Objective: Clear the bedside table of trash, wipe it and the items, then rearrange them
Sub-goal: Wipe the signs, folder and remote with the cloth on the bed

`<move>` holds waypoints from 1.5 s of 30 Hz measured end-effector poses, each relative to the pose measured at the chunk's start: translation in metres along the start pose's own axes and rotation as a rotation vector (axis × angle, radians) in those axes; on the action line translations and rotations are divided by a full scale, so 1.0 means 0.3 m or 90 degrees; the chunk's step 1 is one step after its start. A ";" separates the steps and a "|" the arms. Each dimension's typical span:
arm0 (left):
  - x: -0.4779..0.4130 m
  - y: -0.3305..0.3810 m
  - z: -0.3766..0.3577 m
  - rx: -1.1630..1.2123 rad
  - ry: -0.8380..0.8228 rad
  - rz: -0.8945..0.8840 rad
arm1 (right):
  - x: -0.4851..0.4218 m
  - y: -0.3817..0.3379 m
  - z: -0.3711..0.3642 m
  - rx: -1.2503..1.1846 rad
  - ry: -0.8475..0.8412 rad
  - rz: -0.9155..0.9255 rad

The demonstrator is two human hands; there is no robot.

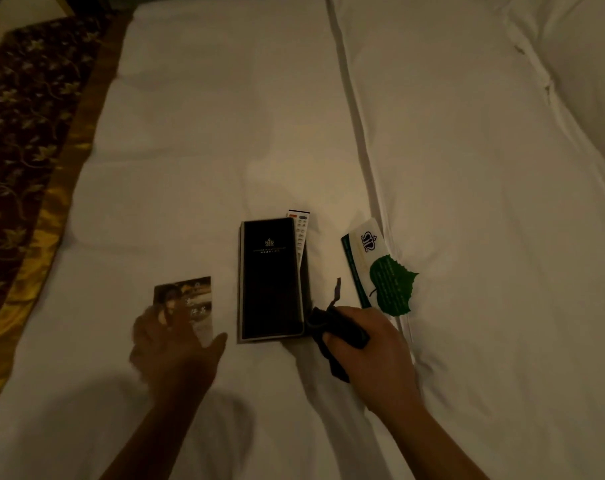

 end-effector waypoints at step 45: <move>0.165 0.162 -0.179 0.835 -0.424 0.318 | -0.011 -0.265 -0.231 0.223 -0.140 0.182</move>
Point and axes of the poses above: each hand's wrist, its own x-axis away from the middle knuckle, its own z-axis out of the back of the hand, y = z × x, the point moved 10 cm from there along -x, towards the middle knuckle, and after that the axes turned 3 degrees about z, right-handed, at the moved point
